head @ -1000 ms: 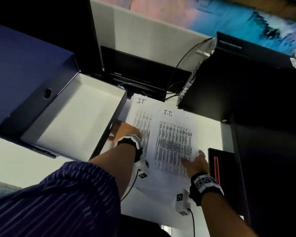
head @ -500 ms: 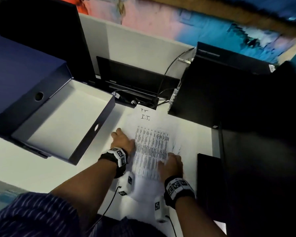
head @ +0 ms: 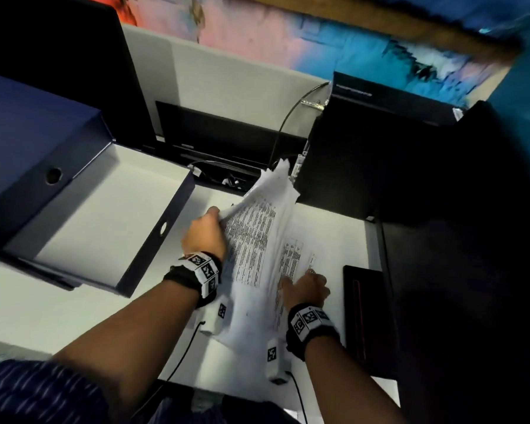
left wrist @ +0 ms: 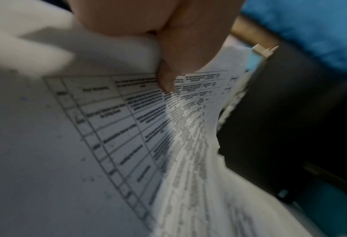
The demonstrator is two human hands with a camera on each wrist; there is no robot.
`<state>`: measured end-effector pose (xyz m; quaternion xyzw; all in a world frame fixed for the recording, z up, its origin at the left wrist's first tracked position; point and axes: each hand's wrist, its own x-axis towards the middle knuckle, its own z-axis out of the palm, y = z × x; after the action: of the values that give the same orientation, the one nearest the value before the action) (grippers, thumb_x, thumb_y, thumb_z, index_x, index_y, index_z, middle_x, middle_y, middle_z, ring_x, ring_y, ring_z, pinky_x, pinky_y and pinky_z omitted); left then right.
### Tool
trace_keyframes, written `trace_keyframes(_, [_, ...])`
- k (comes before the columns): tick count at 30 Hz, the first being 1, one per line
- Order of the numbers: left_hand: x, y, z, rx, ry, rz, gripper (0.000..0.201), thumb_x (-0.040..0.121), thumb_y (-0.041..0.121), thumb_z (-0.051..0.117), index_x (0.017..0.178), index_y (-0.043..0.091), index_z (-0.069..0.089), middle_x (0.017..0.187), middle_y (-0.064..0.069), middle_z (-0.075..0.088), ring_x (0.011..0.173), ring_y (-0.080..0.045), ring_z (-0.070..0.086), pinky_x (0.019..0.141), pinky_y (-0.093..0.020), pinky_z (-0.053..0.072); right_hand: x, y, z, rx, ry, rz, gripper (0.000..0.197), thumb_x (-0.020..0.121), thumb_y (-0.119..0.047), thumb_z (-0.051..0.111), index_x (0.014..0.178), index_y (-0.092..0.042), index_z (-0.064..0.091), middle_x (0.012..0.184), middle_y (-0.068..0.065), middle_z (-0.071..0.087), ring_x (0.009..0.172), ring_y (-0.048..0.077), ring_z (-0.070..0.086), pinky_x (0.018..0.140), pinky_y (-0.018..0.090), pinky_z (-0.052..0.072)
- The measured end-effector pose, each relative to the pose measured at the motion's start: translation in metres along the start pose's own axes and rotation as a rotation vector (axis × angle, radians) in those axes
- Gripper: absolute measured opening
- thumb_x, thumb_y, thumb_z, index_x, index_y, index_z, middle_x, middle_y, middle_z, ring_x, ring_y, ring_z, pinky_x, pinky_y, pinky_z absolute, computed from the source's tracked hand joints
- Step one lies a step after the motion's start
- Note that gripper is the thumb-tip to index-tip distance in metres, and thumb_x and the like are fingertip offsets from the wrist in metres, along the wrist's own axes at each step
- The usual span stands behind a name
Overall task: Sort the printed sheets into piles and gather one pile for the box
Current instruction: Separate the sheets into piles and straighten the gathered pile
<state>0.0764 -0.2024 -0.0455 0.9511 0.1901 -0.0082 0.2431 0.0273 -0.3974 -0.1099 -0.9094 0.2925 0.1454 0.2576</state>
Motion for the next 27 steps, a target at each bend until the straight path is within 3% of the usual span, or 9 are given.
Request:
trace_keyframes(4, [0.013, 0.017, -0.05, -0.051, 0.17, 0.098, 0.017, 0.095, 0.014, 0.054, 0.105, 0.024, 0.063, 0.083, -0.013, 0.069, 0.079, -0.037, 0.066, 0.059, -0.035, 0.042, -0.011, -0.019, 0.012, -0.097, 0.014, 0.041, 0.103, 0.071, -0.059, 0.071, 0.147, -0.005, 0.025, 0.143, 0.012, 0.036, 0.129, 0.034, 0.034, 0.103, 0.049, 0.038])
trace_keyframes(6, [0.017, 0.027, -0.075, -0.123, 0.233, 0.126, 0.013, 0.095, 0.021, 0.057, 0.103, 0.026, 0.066, 0.084, -0.011, 0.07, 0.08, -0.037, 0.065, 0.061, -0.034, 0.041, -0.014, -0.026, 0.017, -0.123, 0.002, 0.047, 0.113, 0.069, -0.057, 0.076, 0.15, -0.005, 0.015, 0.146, 0.013, 0.032, 0.132, 0.035, 0.033, 0.102, 0.05, 0.038])
trace_keyframes(10, [0.025, 0.034, -0.097, -0.195, 0.234, 0.109, 0.017, 0.094, 0.026, 0.058, 0.109, 0.026, 0.065, 0.095, -0.01, 0.07, 0.09, -0.038, 0.063, 0.066, -0.036, 0.043, -0.011, -0.042, 0.018, -0.018, -0.102, 0.168, 0.121, 0.07, -0.043, 0.083, 0.151, -0.005, 0.001, 0.153, 0.018, 0.022, 0.137, 0.04, 0.031, 0.107, 0.051, 0.036])
trace_keyframes(15, [0.026, 0.025, -0.091, -0.254, 0.147, 0.012, 0.016, 0.094, 0.024, 0.058, 0.109, 0.02, 0.06, 0.099, -0.015, 0.067, 0.091, -0.041, 0.063, 0.067, -0.036, 0.042, -0.011, -0.043, 0.014, 0.17, -0.142, 0.256, 0.1, 0.081, -0.032, 0.077, 0.15, 0.0, 0.011, 0.154, 0.018, 0.03, 0.138, 0.032, 0.038, 0.113, 0.041, 0.035])
trace_keyframes(17, [0.023, 0.022, -0.084, -0.263, 0.121, -0.006, 0.016, 0.094, 0.023, 0.058, 0.109, 0.018, 0.058, 0.1, -0.014, 0.067, 0.09, -0.04, 0.063, 0.066, -0.036, 0.042, -0.014, -0.037, 0.01, 0.232, -0.125, 0.253, 0.093, 0.078, -0.024, 0.08, 0.148, -0.002, 0.022, 0.148, 0.02, 0.042, 0.13, 0.033, 0.049, 0.107, 0.041, 0.043])
trace_keyframes(22, [0.017, 0.014, -0.067, -0.262, 0.054, -0.041, 0.012, 0.093, 0.018, 0.062, 0.101, 0.01, 0.057, 0.096, -0.016, 0.068, 0.081, -0.037, 0.062, 0.064, -0.037, 0.046, -0.007, -0.008, -0.015, 0.313, -0.02, 0.267, 0.076, 0.082, -0.012, 0.075, 0.145, -0.005, 0.034, 0.141, 0.021, 0.05, 0.12, 0.037, 0.057, 0.09, 0.036, 0.05])
trace_keyframes(24, [0.016, 0.013, -0.064, -0.253, 0.069, -0.041, 0.011, 0.093, 0.017, 0.061, 0.101, 0.01, 0.058, 0.094, -0.014, 0.069, 0.074, -0.033, 0.059, 0.062, -0.038, 0.048, -0.008, -0.01, -0.01, 0.224, -0.031, 0.212, 0.072, 0.08, -0.02, 0.076, 0.14, -0.007, 0.038, 0.137, 0.019, 0.053, 0.118, 0.037, 0.056, 0.088, 0.035, 0.05])
trace_keyframes(27, [0.018, 0.021, -0.069, -0.21, 0.138, 0.018, 0.014, 0.094, 0.019, 0.059, 0.106, 0.012, 0.058, 0.095, -0.015, 0.068, 0.078, -0.036, 0.061, 0.061, -0.036, 0.042, -0.017, -0.031, 0.015, -0.097, -0.053, 0.079, 0.081, 0.074, -0.043, 0.075, 0.14, -0.014, 0.039, 0.148, 0.009, 0.034, 0.131, 0.035, 0.034, 0.102, 0.049, 0.039])
